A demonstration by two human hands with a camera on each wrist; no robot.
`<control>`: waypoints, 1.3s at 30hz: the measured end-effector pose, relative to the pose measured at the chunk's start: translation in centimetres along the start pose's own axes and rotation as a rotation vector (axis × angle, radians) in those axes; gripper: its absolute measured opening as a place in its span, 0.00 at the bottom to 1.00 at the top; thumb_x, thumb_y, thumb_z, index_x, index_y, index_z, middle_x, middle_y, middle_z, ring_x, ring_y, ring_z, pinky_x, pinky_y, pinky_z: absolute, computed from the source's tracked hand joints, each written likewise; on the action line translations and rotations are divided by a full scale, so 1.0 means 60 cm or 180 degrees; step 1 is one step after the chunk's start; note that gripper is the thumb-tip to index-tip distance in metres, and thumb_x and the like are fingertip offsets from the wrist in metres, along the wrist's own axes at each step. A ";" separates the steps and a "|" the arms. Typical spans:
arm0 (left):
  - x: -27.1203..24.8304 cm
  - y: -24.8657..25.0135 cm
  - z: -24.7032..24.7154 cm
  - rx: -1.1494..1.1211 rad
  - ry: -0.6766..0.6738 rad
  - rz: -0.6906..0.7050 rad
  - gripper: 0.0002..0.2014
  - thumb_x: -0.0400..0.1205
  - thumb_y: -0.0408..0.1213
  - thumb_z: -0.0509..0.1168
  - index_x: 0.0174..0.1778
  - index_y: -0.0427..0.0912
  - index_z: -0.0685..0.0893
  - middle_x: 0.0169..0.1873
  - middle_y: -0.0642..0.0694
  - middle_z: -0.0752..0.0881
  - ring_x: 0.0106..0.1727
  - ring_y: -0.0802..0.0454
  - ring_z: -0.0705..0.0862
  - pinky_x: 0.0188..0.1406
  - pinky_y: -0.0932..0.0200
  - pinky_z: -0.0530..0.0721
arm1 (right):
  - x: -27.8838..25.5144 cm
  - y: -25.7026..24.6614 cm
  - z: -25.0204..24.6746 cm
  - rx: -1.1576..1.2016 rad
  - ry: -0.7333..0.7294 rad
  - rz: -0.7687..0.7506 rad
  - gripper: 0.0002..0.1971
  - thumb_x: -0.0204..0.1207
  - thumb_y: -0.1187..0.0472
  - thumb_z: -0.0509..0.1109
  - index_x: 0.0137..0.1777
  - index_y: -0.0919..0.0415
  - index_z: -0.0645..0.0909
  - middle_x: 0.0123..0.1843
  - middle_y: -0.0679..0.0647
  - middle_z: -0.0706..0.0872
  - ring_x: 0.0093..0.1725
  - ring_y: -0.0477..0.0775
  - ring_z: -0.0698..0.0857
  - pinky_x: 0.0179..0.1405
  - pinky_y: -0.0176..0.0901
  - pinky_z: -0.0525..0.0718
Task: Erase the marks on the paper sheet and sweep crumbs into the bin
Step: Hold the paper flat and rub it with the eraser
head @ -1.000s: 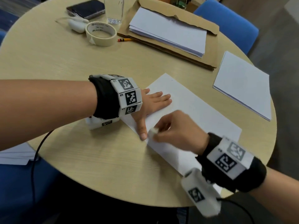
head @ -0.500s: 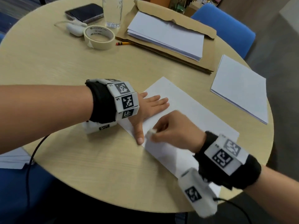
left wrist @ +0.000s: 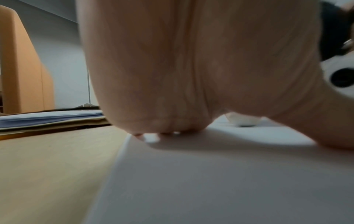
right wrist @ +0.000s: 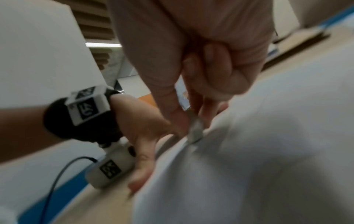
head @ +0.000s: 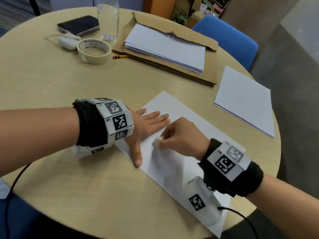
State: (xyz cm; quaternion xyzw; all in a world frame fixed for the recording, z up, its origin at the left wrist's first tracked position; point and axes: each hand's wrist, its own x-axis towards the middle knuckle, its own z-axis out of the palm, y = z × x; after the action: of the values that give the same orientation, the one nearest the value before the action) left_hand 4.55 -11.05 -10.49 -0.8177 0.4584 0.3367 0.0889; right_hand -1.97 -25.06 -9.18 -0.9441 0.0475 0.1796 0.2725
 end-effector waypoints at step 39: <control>-0.002 0.003 -0.004 -0.0098 -0.0126 0.0102 0.71 0.63 0.61 0.76 0.75 0.46 0.19 0.76 0.53 0.20 0.71 0.60 0.20 0.73 0.49 0.22 | 0.071 0.042 -0.085 -0.0257 0.0562 0.0489 0.04 0.67 0.64 0.74 0.37 0.66 0.86 0.30 0.51 0.82 0.32 0.46 0.79 0.21 0.28 0.73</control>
State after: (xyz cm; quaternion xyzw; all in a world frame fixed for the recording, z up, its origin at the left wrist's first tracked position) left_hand 4.49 -11.18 -10.23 -0.8047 0.4643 0.3612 0.0799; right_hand 3.12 -29.86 -7.99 -0.9600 0.1361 0.1180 0.2144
